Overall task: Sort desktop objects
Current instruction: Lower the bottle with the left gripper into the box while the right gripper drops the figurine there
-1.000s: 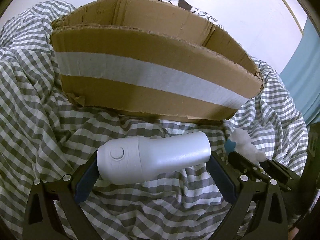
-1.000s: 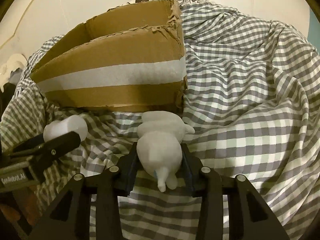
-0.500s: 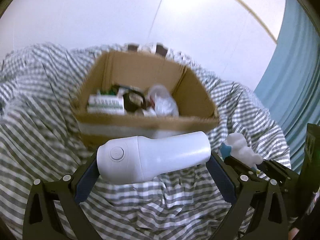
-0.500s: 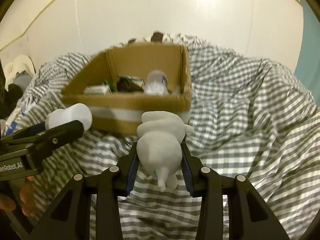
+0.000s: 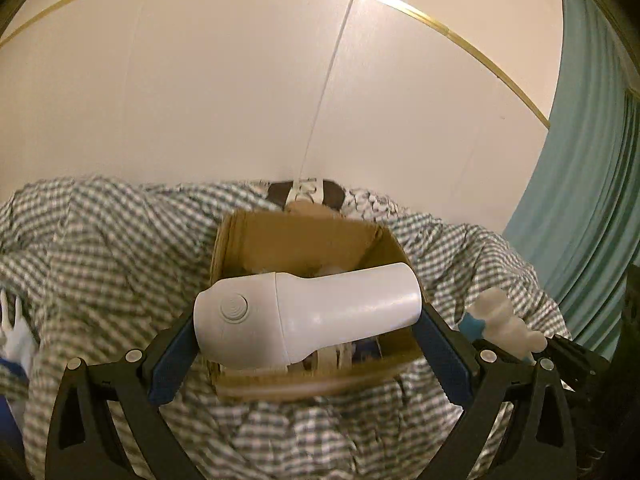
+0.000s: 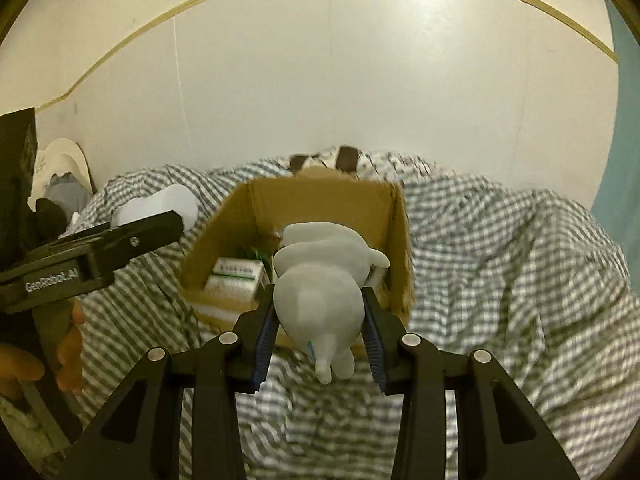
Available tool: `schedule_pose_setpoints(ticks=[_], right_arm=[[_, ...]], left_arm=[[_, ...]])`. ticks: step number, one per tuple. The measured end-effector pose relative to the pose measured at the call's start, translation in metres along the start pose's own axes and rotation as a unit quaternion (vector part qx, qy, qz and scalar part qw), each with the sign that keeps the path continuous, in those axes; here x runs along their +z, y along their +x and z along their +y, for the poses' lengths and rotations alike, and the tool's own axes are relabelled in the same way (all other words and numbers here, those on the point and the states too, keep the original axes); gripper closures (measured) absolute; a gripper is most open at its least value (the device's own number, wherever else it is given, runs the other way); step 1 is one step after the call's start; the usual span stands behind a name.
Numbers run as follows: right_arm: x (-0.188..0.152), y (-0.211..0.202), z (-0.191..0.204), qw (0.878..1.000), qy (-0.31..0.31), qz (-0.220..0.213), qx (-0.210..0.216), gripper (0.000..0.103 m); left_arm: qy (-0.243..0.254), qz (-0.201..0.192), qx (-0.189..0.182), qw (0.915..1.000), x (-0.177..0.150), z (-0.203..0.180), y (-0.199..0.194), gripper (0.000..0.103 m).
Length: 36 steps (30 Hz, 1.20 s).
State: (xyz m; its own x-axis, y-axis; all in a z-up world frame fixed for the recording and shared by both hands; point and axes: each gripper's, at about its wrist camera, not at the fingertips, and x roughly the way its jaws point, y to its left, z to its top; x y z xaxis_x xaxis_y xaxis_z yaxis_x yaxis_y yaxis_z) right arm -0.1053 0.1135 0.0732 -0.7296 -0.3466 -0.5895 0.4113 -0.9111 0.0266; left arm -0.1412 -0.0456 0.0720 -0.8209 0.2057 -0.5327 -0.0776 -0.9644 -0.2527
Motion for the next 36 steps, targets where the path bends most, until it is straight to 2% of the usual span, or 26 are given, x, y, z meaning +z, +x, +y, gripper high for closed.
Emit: schedule_pose_setpoints(ticks=[6, 12, 15, 21, 23, 25, 26, 27, 28, 29, 33, 36], right_arm=[[0.032, 0.042, -0.004, 1.0, -0.007, 0.002, 0.007, 0.064], [0.047, 0.107, -0.02, 0.999, -0.023, 0.024, 0.002, 0.064], [0.049, 0.138, -0.033, 0.999, -0.026, 0.036, -0.006, 0.064], [0.05, 0.175, -0.051, 0.999, -0.018, 0.043, -0.006, 0.064], [0.05, 0.184, -0.052, 0.999, -0.02, 0.046, -0.007, 0.064], [0.047, 0.187, -0.051, 0.999, -0.017, 0.042, -0.012, 0.064], [0.047, 0.187, -0.05, 0.999, -0.015, 0.039, -0.015, 0.06], [0.046, 0.184, -0.05, 0.999, -0.012, 0.032, -0.019, 0.053], [0.045, 0.184, -0.052, 0.999, -0.01, 0.027, -0.019, 0.035], [0.044, 0.178, -0.053, 1.0, -0.006, 0.02, -0.017, 0.031], [0.046, 0.157, -0.057, 1.0, 0.007, 0.017, -0.009, 0.031], [0.048, 0.135, -0.057, 1.0, 0.002, 0.014, -0.018, 0.031]], left_arm=[[0.008, 0.023, 0.001, 0.9997, 0.03, 0.007, 0.053, 0.001], [0.026, 0.065, 0.012, 0.9975, 0.033, 0.011, 0.125, 0.001], [0.024, 0.072, 0.023, 0.9968, 0.035, 0.017, 0.158, 0.001], [0.033, 0.063, 0.024, 0.9972, 0.036, 0.025, 0.189, 0.001], [0.024, 0.079, 0.018, 0.9964, 0.035, 0.029, 0.195, 0.001], [-0.004, 0.087, 0.017, 0.9961, 0.034, 0.037, 0.197, 0.001], [-0.016, 0.087, 0.018, 0.9959, 0.034, 0.039, 0.197, 0.0], [-0.025, 0.091, 0.016, 0.9954, 0.034, 0.041, 0.197, 0.0], [-0.024, 0.096, 0.017, 0.9949, 0.034, 0.041, 0.198, 0.0], [-0.02, 0.103, 0.021, 0.9942, 0.033, 0.04, 0.198, 0.0], [0.014, 0.152, 0.05, 0.9869, 0.029, 0.028, 0.195, 0.0], [0.038, 0.163, 0.061, 0.984, 0.026, 0.019, 0.183, 0.0]])
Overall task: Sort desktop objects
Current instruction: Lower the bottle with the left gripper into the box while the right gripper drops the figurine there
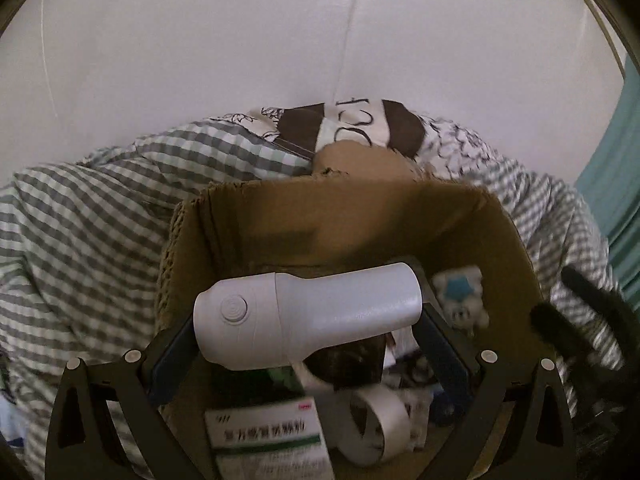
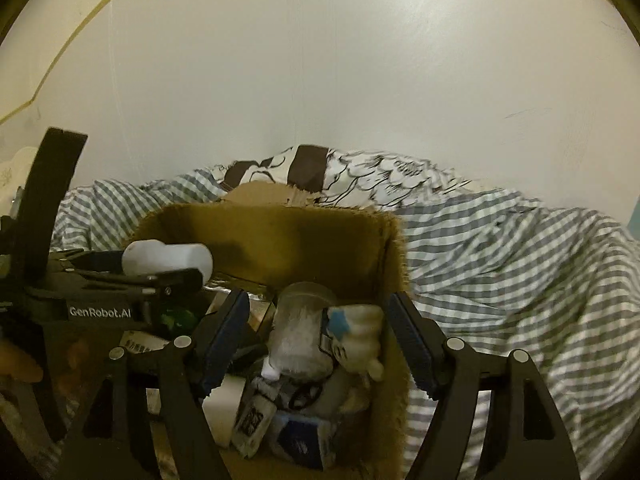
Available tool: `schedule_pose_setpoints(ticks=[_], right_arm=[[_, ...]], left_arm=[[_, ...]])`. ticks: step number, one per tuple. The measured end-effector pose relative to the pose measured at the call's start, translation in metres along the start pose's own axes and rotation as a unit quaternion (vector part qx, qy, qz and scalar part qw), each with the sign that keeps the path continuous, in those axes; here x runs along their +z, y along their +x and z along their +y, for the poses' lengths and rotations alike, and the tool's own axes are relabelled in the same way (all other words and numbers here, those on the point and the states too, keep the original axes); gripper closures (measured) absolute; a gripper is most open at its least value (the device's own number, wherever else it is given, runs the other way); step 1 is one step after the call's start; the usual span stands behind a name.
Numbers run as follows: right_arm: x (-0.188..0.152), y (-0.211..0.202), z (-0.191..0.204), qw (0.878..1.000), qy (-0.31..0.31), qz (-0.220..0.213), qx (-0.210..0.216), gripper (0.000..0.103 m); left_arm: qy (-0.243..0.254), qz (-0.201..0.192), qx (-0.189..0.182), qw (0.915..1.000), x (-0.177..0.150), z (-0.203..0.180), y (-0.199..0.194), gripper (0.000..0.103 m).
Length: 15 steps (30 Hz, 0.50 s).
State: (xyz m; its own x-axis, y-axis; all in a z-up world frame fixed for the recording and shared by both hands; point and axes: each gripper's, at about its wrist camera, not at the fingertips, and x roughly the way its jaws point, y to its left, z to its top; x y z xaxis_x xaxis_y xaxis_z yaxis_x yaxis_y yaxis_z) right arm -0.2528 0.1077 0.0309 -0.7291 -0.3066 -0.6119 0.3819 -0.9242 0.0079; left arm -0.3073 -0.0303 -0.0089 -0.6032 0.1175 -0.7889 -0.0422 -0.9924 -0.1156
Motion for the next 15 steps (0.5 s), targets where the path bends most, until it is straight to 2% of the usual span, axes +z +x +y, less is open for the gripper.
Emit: schedule_pose_setpoints(ticks=[4, 7, 11, 15], right_arm=[[0.0, -0.03, -0.006, 1.0, 0.02, -0.002, -0.004, 0.026], [-0.001, -0.043, -0.008, 0.999, 0.034, 0.005, 0.001, 0.021], [-0.005, -0.051, -0.001, 0.999, 0.033, 0.014, 0.007, 0.021], [-0.018, -0.05, 0.003, 0.998, 0.056, 0.015, 0.035, 0.019]], left_arm=[[0.04, 0.019, 0.036, 0.9984, -0.003, -0.01, -0.012, 0.0], [0.063, 0.038, 0.008, 0.9973, -0.002, -0.017, -0.021, 0.0], [0.03, 0.032, -0.023, 0.9988, -0.001, -0.02, -0.042, 0.0], [-0.043, 0.044, -0.044, 0.9971, 0.009, -0.009, -0.04, 0.0]])
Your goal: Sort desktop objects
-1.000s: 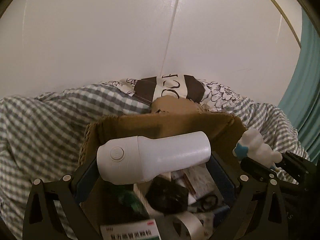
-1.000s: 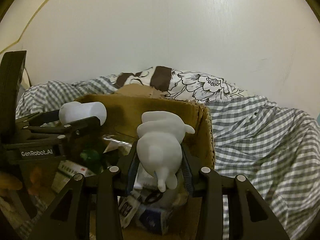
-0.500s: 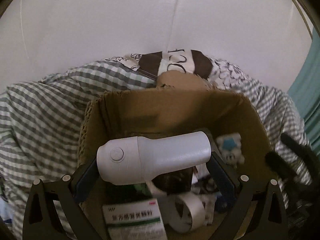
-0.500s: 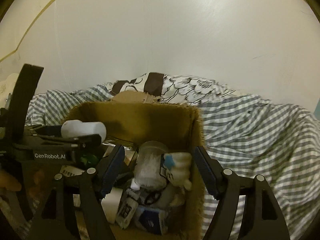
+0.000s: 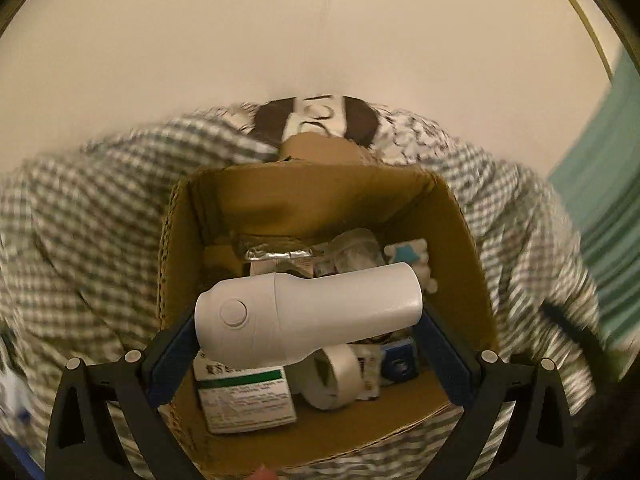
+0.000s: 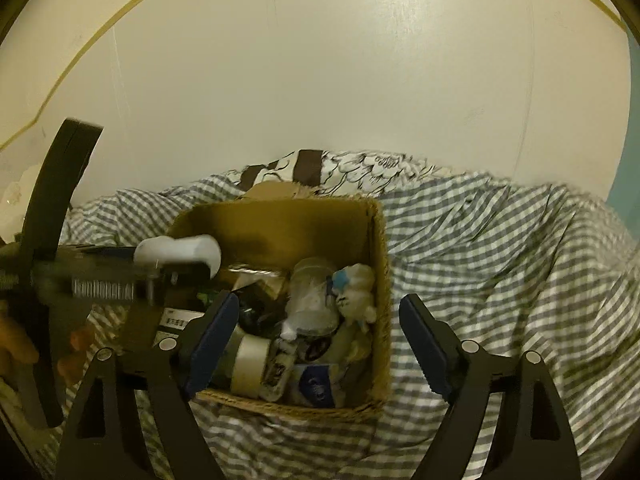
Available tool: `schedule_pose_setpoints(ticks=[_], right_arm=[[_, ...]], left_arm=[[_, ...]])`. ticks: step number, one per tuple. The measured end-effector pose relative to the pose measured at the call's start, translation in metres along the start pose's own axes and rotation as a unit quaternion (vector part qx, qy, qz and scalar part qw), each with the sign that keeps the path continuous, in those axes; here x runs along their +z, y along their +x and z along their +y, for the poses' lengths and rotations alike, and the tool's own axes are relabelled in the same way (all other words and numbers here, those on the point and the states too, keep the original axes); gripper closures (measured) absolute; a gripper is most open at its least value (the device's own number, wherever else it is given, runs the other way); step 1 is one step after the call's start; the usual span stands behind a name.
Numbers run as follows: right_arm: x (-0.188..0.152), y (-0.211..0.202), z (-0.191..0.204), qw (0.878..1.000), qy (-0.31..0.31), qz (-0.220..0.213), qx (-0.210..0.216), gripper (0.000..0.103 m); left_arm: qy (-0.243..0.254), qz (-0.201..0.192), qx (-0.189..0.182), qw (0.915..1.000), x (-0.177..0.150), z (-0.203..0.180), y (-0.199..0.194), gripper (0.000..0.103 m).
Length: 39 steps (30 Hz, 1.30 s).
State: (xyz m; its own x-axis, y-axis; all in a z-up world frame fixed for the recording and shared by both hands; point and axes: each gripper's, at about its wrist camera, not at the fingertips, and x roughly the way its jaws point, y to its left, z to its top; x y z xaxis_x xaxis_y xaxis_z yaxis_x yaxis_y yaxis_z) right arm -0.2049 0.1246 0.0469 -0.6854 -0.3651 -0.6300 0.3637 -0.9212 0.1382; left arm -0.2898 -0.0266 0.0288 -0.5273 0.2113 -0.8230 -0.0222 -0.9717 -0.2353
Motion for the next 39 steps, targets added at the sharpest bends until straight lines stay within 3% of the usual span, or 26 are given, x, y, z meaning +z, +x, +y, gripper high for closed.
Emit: schedule_pose_setpoints(ticks=[3, 7, 12, 14, 23, 26, 29, 39], right_arm=[[-0.01, 0.02, 0.014, 1.0, 0.004, 0.014, 0.027, 0.019], [-0.013, 0.043, 0.033, 0.999, 0.008, 0.006, 0.049, 0.019], [-0.019, 0.068, 0.042, 0.998, 0.025, 0.017, 0.054, 0.019], [-0.025, 0.066, 0.041, 0.999, 0.011, 0.017, 0.034, 0.019], [-0.022, 0.017, 0.024, 0.999, 0.0, 0.0, -0.037, 0.018], [-0.018, -0.008, 0.021, 0.998, 0.0, -0.02, -0.059, 0.005], [-0.015, -0.036, 0.021, 0.996, -0.002, -0.041, -0.074, 0.0], [-0.037, -0.115, 0.026, 0.992, -0.002, -0.083, -0.096, 0.0]], left_arm=[[-0.027, 0.006, -0.013, 0.9995, 0.003, 0.003, 0.005, 0.0], [-0.018, -0.01, -0.015, 0.9997, -0.001, -0.003, 0.01, 0.0], [-0.015, -0.017, -0.002, 0.9998, -0.005, 0.002, 0.014, 0.0], [-0.012, -0.03, 0.015, 0.9994, -0.007, 0.008, 0.012, 0.0], [0.003, -0.114, 0.082, 0.9901, -0.036, 0.022, -0.029, 0.0], [-0.002, -0.145, 0.098, 0.9845, -0.049, 0.027, -0.053, 0.0], [-0.012, -0.176, 0.114, 0.9777, -0.066, 0.031, -0.079, 0.0], [-0.017, -0.205, 0.108, 0.9727, -0.13, 0.02, -0.122, 0.0]])
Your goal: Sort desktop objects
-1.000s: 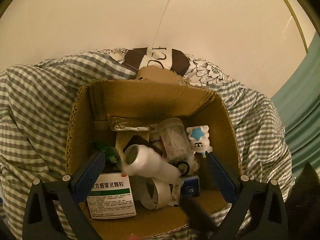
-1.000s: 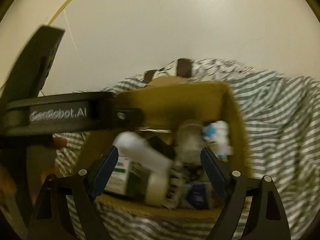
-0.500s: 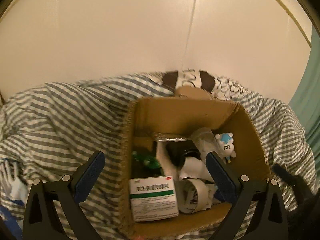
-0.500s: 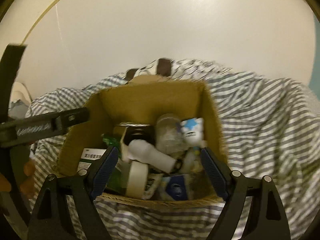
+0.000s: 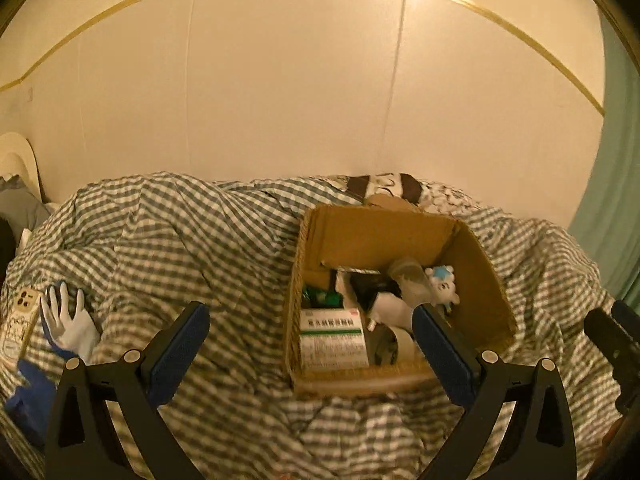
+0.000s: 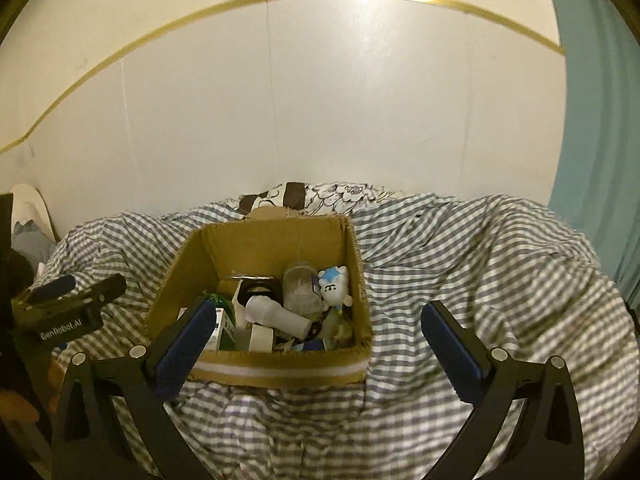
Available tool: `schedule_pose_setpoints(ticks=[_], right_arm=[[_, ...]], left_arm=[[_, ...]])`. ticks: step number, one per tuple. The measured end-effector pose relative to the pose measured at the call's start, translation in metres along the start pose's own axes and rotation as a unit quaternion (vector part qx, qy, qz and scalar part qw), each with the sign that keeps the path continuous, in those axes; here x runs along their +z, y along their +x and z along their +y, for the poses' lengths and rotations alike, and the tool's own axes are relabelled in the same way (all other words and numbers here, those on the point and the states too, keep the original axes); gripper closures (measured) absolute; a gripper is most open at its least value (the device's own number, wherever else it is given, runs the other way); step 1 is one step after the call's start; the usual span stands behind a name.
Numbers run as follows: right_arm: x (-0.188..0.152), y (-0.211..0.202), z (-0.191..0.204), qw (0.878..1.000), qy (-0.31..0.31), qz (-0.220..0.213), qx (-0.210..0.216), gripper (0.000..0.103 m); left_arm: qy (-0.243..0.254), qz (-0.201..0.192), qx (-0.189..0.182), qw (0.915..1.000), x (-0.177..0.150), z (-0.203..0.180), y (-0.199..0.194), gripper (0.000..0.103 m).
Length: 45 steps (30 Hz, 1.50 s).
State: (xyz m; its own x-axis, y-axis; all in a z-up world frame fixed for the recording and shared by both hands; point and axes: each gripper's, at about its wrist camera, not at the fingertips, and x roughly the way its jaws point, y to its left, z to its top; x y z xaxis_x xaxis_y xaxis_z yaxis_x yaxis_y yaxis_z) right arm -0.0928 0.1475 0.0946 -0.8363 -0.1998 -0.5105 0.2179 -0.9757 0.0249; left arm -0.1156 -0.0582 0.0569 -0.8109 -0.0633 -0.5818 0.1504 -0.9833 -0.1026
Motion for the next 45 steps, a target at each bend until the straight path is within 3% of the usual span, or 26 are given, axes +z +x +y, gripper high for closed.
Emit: schedule_pose_setpoints(ticks=[10, 16, 19, 24, 45], right_arm=[[-0.025, -0.019, -0.009, 1.0, -0.022, -0.01, -0.01, 0.0], [-0.073, -0.027, -0.015, 0.998, 0.006, -0.047, -0.031, 0.0], [-0.086, -0.02, -0.019, 0.999, 0.003, -0.027, -0.03, 0.0], [-0.089, -0.012, -0.022, 0.999, 0.006, -0.019, -0.028, 0.0], [-0.097, -0.004, -0.015, 0.999, -0.008, -0.002, -0.036, 0.0]], left_arm=[[0.024, -0.023, 0.009, 0.9994, -0.024, -0.016, -0.023, 0.0], [0.03, -0.046, 0.043, 0.9976, -0.059, -0.026, -0.022, 0.0], [0.035, -0.063, 0.051, 0.9961, -0.076, -0.026, -0.022, 0.0], [0.017, -0.034, 0.041, 0.9984, -0.081, -0.021, -0.012, 0.0], [0.058, -0.056, 0.034, 0.9962, -0.087, -0.04, -0.023, 0.0]])
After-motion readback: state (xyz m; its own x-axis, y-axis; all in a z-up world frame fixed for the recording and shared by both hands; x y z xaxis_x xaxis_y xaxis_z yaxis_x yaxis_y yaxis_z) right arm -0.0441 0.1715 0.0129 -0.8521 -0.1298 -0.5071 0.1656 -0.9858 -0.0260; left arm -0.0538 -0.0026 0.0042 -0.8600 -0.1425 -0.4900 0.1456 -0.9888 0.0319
